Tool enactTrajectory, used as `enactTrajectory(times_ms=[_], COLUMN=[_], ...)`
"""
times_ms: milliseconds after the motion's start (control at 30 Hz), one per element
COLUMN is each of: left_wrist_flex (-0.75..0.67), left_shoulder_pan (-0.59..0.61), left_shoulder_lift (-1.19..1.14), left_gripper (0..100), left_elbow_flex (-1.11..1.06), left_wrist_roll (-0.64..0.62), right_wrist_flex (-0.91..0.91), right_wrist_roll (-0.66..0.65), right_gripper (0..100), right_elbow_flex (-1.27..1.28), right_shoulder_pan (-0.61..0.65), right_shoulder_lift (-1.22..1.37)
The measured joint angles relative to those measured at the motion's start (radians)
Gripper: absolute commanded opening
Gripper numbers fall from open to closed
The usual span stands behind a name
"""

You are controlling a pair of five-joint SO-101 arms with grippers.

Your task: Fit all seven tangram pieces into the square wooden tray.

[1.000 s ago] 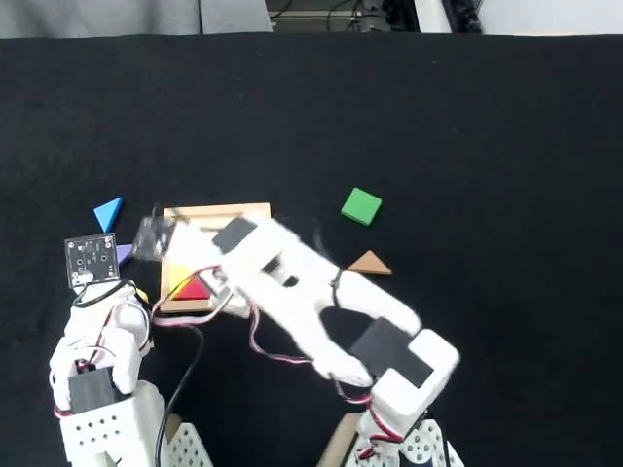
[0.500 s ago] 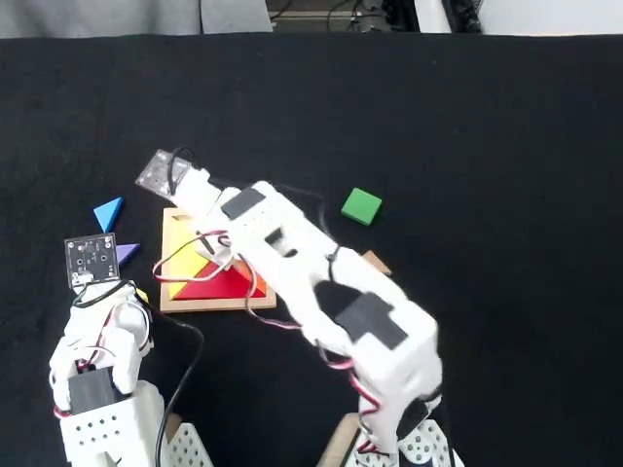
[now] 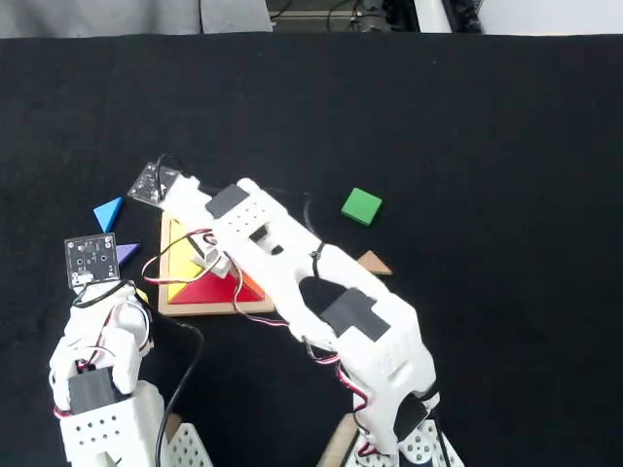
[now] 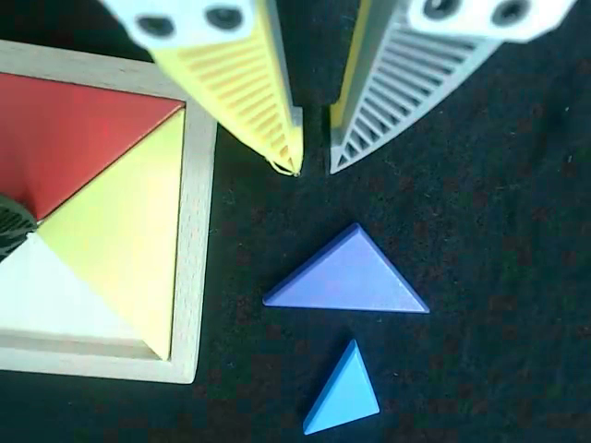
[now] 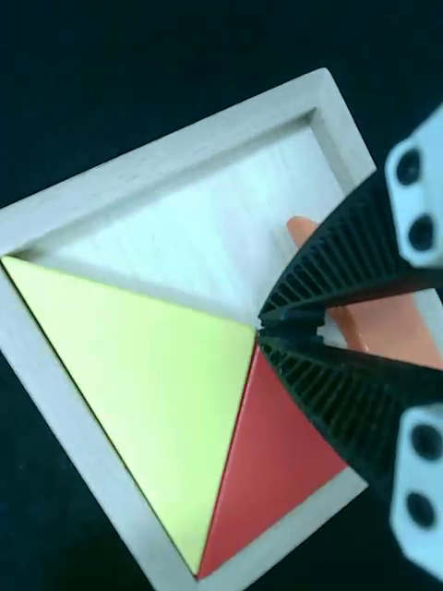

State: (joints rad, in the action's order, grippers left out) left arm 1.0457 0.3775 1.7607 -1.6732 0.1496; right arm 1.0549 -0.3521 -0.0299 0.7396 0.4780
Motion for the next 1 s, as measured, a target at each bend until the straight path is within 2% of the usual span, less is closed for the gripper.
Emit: enactTrajectory(times_ms=[133, 233, 367, 567, 833, 1000], left_wrist_flex=[0.000, 0.000, 0.000, 0.000, 0.000, 0.000], left_shoulder_pan=[0.000, 0.000, 0.000, 0.000, 0.000, 0.000], left_shoulder_lift=[0.000, 0.000, 0.000, 0.000, 0.000, 0.000], left_gripper=[7, 7, 7, 7, 7, 7], left_elbow_flex=[0.000, 0.000, 0.000, 0.000, 0.000, 0.000], left_wrist_roll=[0.000, 0.000, 0.000, 0.000, 0.000, 0.000], right_wrist_flex=[0.000, 0.025, 0.074, 0.040, 0.006, 0.117], right_wrist_roll=[0.000, -0.002, -0.002, -0.023, -0.048, -0.087], right_gripper=[1.1, 1.1, 1.1, 1.2, 1.2, 1.2], right_elbow_flex=[0.000, 0.000, 0.026, 0.239, 0.296, 0.296], right_shoulder_pan=[-0.012, -0.078, -0.181, -0.353, -0.471, -0.502], right_shoulder_lift=[-0.003, -0.066, -0.264, -0.551, -0.568, -0.560])
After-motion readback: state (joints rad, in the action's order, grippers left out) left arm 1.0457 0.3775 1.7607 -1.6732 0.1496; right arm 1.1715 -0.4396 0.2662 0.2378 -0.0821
